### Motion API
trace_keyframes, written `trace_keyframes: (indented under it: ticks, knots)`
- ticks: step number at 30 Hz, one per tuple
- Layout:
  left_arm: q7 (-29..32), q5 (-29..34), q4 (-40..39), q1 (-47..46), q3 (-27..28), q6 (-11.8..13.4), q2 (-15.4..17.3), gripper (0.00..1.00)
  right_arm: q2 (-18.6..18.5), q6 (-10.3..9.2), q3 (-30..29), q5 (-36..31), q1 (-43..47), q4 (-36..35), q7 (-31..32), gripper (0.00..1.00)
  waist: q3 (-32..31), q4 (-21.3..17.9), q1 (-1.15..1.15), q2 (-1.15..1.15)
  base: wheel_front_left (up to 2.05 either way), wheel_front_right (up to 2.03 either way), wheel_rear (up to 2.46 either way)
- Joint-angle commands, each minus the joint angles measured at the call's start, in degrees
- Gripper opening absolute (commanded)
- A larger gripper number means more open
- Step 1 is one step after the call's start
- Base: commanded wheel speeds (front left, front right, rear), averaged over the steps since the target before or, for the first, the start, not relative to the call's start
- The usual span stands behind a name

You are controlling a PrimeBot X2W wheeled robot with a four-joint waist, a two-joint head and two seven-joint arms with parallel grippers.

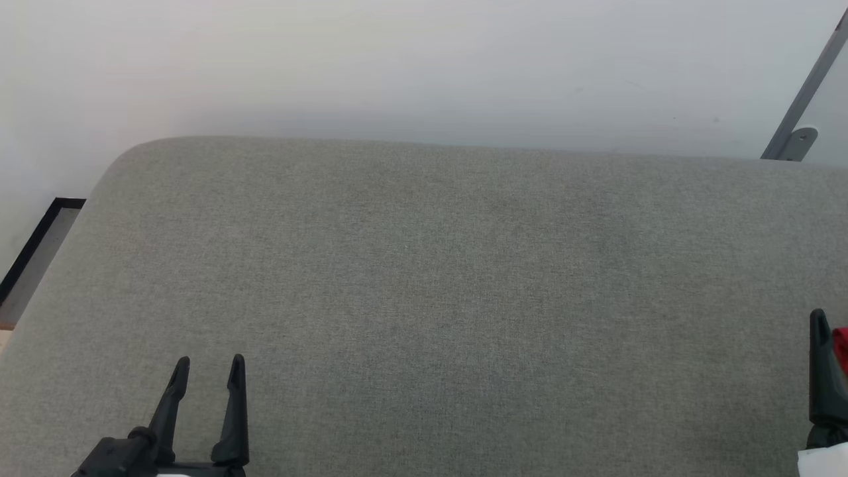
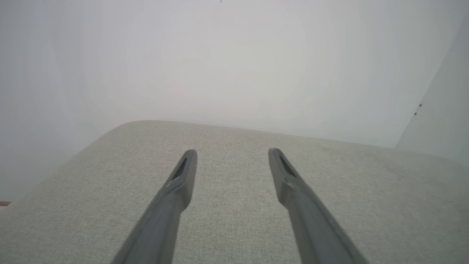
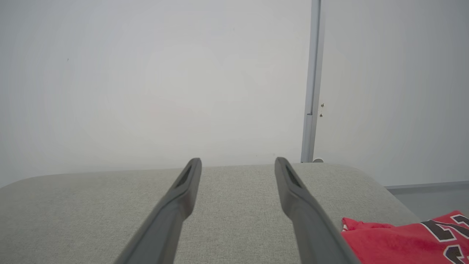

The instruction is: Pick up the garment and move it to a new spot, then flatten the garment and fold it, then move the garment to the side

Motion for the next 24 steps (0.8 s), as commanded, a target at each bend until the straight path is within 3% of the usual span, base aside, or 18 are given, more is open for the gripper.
trace_keyframes:
  ticks: [1, 23, 24]
  knots:
    - [-0.29, 0.06, -0.27, -0.01, -0.08, 0.06, -0.19, 1.00, 0.05, -0.03, 0.02, -0.25, 0.27, -0.18, 0.32, 1.00, 0.11, -0.10, 0.00, 0.00, 0.00, 0.00, 0.00]
    - [-0.29, -1.43, -1.01, -0.54, 0.09, 0.06, -0.10, 1.00, 0.30, -0.03, 0.57, 0.76, -0.05, 0.02, 0.52, 1.00, 0.37, -0.55, 0.00, 0.00, 0.00, 0.00, 0.00]
    - [0.00, -1.48, -0.75, -0.14, 0.01, 0.00, -0.16, 0.00, 0.08, 0.00, 0.58, 0.54, 0.00, -0.05, 0.47, 0.00, 0.38, -0.56, 0.00, 0.00, 0.00, 0.00, 0.00]
